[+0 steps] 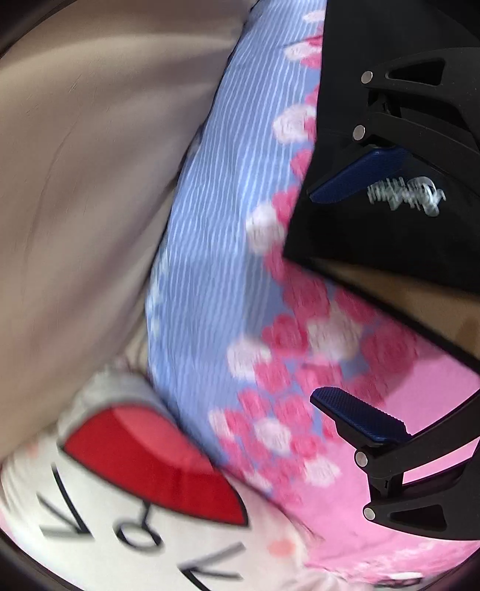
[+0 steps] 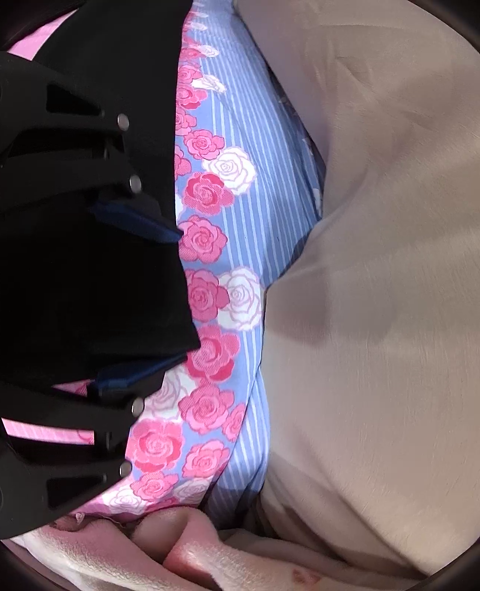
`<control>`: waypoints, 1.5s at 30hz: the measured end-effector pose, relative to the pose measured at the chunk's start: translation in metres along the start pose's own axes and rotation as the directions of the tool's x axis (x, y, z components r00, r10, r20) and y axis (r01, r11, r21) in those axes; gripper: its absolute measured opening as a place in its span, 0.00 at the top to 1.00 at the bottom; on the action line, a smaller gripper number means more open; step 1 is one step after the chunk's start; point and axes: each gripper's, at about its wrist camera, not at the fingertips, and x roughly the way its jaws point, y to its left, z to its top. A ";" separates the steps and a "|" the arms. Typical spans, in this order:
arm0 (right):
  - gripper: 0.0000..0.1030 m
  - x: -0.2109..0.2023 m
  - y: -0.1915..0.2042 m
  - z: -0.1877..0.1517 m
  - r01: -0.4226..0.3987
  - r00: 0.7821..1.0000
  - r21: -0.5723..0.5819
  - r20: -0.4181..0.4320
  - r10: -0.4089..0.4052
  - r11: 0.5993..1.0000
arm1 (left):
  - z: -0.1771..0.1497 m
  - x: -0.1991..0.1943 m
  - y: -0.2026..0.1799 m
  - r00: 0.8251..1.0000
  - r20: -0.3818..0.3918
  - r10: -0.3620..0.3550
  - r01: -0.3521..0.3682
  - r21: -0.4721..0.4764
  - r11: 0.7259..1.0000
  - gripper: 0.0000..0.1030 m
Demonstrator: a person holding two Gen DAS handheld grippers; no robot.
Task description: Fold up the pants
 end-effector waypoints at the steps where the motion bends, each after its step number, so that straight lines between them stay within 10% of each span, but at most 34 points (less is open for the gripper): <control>1: 0.56 0.000 -0.002 0.000 -0.003 1.000 0.005 -0.001 0.003 1.000 | 0.001 0.003 -0.009 1.000 -0.012 -0.021 0.021 0.043 0.999 0.07; 6: 0.75 0.005 -0.009 0.002 -0.017 1.000 0.023 -0.008 0.017 1.000 | 0.007 0.014 -0.032 0.996 -0.070 -0.046 0.052 0.089 0.995 0.81; 17: 0.84 -0.111 0.004 -0.016 -0.061 0.982 0.059 0.184 0.049 0.996 | -0.015 -0.120 0.002 0.976 0.127 -0.177 0.174 0.039 0.984 0.93; 27: 0.84 -0.229 0.029 -0.119 -0.088 0.955 -0.033 0.282 0.094 0.996 | -0.123 -0.244 0.033 0.930 0.237 -0.280 0.270 0.070 0.960 0.92; 38: 0.84 -0.228 0.012 -0.257 -0.071 0.984 0.072 0.171 0.058 0.995 | -0.269 -0.208 0.086 0.993 0.000 -0.116 0.116 0.038 0.993 0.91; 45: 0.73 -0.253 0.000 -0.277 -0.060 0.984 0.136 0.175 0.036 0.989 | -0.271 -0.226 0.123 0.999 0.052 0.007 -0.005 -0.047 0.999 0.91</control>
